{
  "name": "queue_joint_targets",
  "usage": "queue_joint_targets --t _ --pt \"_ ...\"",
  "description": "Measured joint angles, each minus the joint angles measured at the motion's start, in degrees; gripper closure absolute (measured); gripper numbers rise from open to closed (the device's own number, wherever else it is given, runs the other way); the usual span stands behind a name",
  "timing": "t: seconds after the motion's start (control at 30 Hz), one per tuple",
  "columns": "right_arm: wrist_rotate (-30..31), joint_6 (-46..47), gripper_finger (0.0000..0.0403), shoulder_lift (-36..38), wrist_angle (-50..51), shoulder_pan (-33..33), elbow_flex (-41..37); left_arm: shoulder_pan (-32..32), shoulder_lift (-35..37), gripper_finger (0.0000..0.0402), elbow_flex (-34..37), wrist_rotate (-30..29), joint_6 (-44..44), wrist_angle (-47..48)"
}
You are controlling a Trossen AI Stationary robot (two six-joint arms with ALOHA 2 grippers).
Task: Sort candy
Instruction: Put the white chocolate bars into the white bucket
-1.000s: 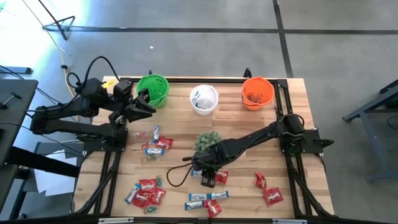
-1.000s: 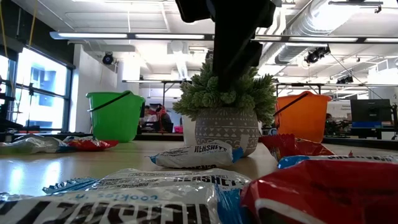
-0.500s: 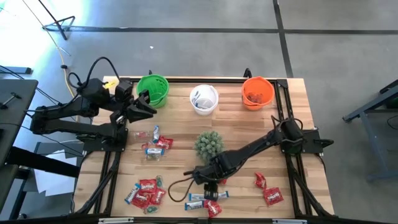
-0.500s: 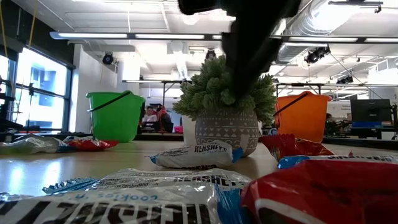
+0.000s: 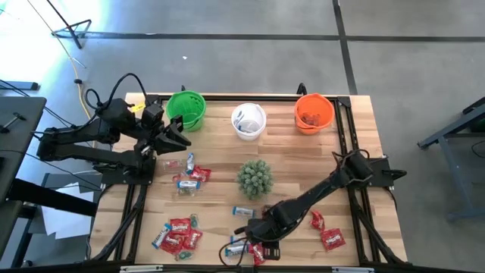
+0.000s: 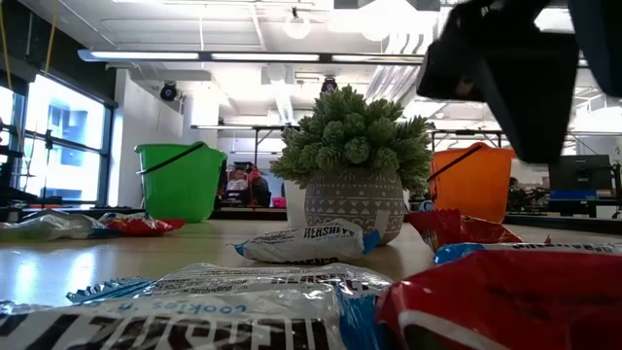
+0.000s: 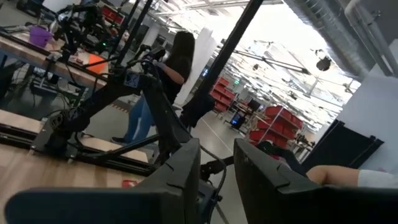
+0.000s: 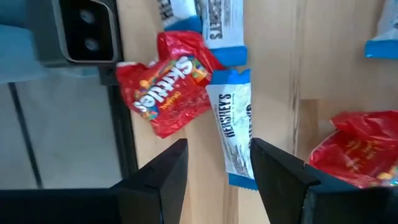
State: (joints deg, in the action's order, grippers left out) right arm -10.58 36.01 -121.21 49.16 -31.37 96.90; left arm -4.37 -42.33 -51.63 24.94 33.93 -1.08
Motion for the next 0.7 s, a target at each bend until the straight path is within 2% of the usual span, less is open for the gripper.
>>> queue_joint_targets --t 0.3,0.5,0.6,0.7 --pt "3.9 0.01 0.0234 -6.51 0.03 -0.92 0.16 1.87 0.0 0.0319 0.0 -0.01 -0.07 -0.02" --pt "4.03 1.49 0.0238 -8.02 0.1 -0.72 0.33 1.94 0.0 0.0319 -0.01 -0.03 0.33 -0.02" --pt "3.39 2.95 0.0263 -8.13 0.95 -0.66 0.94 1.94 0.0 0.0319 0.0 -0.01 0.35 -0.02" --pt "2.4 4.47 0.0313 -8.27 2.62 -0.48 2.03 1.94 0.0 0.0319 0.0 -0.02 0.35 -0.02"
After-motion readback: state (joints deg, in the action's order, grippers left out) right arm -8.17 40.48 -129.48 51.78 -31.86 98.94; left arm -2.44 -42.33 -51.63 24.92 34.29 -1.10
